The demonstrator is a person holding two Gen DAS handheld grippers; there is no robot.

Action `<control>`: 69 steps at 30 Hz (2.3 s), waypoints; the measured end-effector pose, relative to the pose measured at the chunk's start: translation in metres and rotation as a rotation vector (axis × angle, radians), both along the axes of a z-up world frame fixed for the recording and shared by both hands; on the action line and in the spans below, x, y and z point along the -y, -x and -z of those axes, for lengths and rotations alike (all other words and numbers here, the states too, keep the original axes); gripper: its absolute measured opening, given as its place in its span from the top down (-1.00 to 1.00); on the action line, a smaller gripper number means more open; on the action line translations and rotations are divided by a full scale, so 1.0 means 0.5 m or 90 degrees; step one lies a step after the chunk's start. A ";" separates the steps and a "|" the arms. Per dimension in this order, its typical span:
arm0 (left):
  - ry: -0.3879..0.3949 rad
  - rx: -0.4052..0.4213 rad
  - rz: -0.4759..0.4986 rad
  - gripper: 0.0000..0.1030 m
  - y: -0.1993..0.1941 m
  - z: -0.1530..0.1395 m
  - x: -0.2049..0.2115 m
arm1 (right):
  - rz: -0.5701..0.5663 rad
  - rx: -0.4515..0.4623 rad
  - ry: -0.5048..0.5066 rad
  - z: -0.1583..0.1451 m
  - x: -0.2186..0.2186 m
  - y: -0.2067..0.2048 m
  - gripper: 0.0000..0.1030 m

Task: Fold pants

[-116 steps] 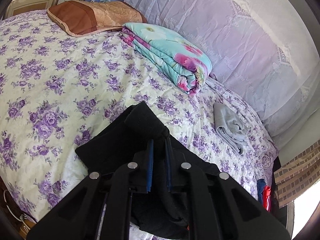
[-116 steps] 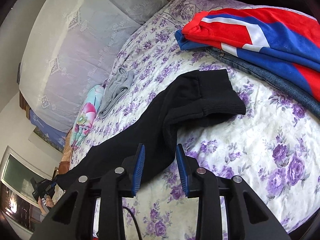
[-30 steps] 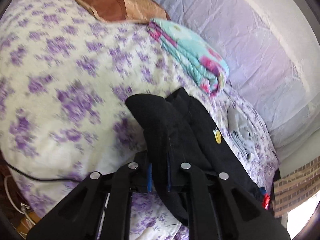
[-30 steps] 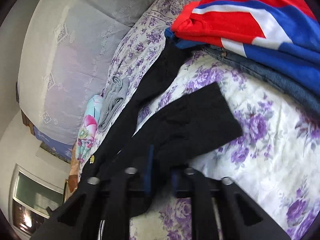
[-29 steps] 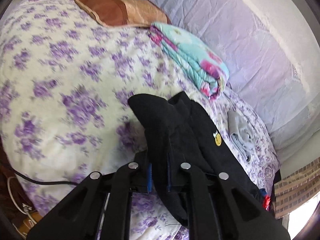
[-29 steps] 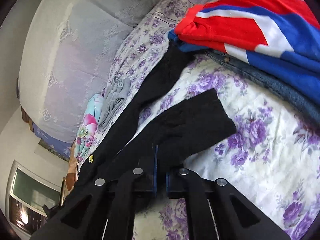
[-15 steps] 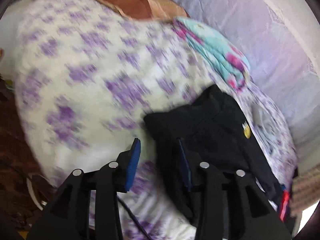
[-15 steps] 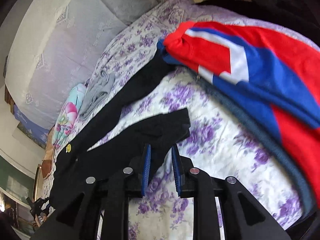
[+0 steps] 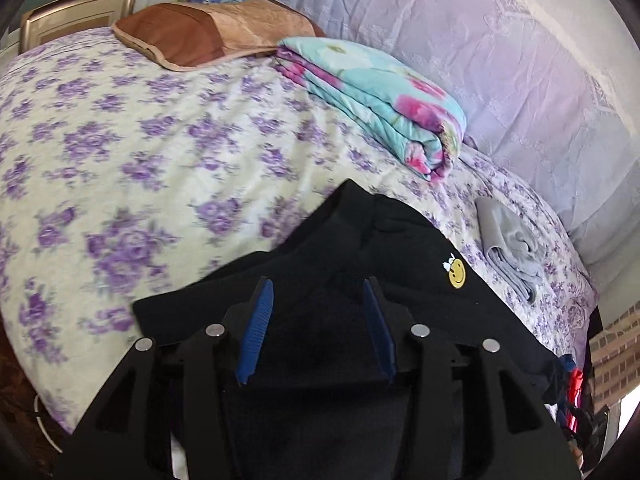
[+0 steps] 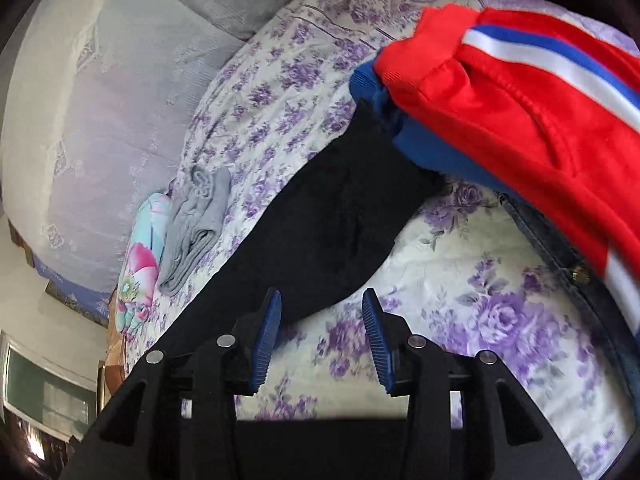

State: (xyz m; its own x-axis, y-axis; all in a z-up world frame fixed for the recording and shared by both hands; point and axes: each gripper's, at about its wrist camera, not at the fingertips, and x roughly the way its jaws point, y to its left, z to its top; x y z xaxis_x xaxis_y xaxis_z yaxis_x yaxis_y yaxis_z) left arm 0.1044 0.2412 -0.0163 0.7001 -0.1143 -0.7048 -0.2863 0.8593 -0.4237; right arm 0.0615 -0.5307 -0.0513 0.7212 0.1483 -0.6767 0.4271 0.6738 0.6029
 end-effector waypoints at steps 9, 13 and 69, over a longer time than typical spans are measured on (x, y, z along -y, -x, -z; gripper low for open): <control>0.006 -0.043 0.001 0.01 -0.089 0.038 0.021 | 0.004 0.037 0.039 0.022 0.003 -0.047 0.85; 0.001 -0.057 0.001 0.01 -0.123 0.047 0.021 | 0.004 0.021 0.108 0.005 0.011 -0.031 0.85; -0.021 -0.054 0.012 -0.87 -0.288 0.051 0.020 | -0.390 0.122 0.215 -0.114 -0.388 -0.218 -0.35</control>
